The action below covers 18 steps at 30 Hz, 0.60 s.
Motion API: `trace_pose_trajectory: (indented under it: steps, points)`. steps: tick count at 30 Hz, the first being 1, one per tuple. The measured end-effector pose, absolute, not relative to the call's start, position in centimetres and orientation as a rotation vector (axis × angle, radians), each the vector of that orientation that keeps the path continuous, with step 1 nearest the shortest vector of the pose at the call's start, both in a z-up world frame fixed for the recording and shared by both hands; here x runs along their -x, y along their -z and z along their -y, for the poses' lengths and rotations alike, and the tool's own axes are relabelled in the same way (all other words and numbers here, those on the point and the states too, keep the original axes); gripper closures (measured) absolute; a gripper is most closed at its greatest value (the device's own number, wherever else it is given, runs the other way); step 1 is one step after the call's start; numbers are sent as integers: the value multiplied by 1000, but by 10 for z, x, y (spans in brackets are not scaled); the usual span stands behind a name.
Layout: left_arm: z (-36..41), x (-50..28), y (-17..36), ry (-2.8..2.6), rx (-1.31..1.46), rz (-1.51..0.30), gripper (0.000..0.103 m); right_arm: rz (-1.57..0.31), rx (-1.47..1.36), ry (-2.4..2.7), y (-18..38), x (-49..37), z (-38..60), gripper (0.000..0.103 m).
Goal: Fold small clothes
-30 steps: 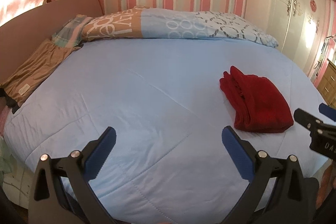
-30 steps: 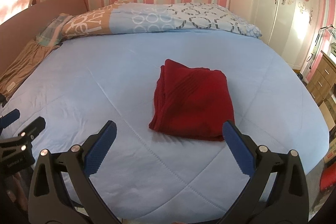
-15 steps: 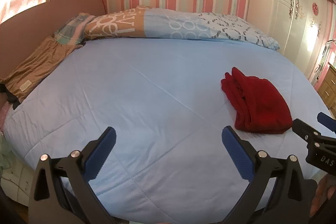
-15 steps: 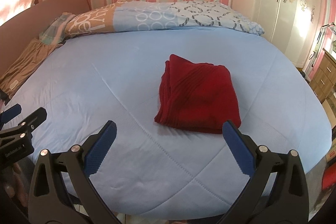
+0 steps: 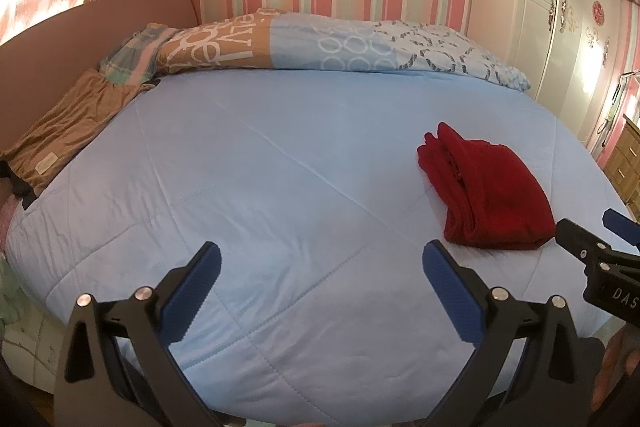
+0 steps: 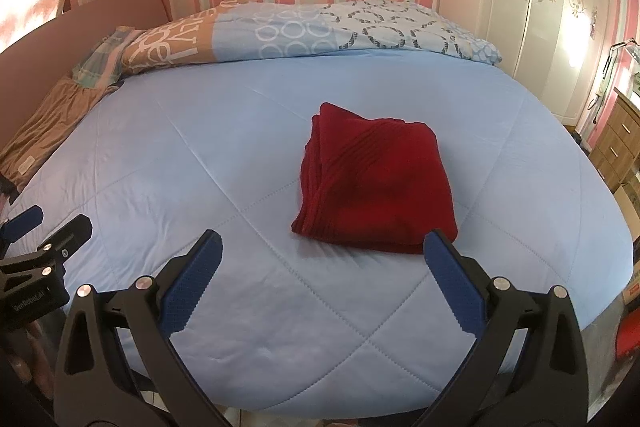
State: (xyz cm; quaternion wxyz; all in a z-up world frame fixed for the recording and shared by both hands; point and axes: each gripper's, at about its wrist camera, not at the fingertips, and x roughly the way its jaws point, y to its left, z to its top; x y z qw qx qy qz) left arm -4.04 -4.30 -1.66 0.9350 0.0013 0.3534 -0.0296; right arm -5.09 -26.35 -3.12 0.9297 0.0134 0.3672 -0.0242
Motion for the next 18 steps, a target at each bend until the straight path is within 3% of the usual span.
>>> trace_pose_trajectory:
  steps: [18]
  points:
    - [40, 45, 13, 73, -12, -702, 2, -760, -34, 50, 31, 50, 264, 3]
